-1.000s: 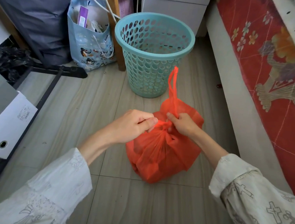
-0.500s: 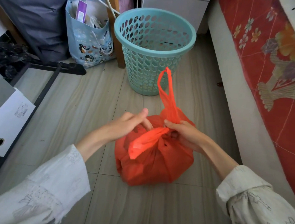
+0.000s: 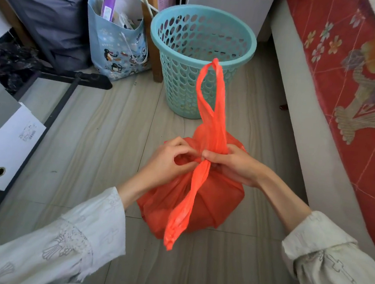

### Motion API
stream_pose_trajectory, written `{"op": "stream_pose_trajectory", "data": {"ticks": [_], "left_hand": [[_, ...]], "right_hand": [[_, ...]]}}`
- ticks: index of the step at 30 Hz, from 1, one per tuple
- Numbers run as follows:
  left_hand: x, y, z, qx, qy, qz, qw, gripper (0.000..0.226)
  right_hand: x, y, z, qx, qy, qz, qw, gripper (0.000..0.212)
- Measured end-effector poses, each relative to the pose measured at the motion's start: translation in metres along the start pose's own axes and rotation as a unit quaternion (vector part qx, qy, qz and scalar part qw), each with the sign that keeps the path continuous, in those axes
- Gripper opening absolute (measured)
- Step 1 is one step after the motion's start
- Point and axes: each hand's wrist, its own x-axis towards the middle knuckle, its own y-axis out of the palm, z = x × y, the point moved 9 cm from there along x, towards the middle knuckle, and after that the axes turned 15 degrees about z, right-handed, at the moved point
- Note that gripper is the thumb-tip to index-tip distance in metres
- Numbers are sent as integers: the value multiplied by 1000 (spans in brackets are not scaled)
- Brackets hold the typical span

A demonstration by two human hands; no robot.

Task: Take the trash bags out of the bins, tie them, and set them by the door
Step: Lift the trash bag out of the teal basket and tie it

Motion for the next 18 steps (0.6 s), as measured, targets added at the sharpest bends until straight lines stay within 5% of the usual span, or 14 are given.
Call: {"op": "stream_pose_trajectory", "data": {"ticks": [4,8,12,18], "left_hand": [[-2,-1,4,50,-9,5,999,37],[-5,3,17,-22,-31,18,999,35],[0,7,25,-64,-60,15,996,3],[8,6,20,-48,-57,7,997,8]], "right_hand": [[1,6,4,-83,-2,30,996,16],[2,16,7,-225,26,41,973,19],[5,0,13,-334,-3,-70,940,20],[-3,3,29,-516,-58,-182,835,14]]}}
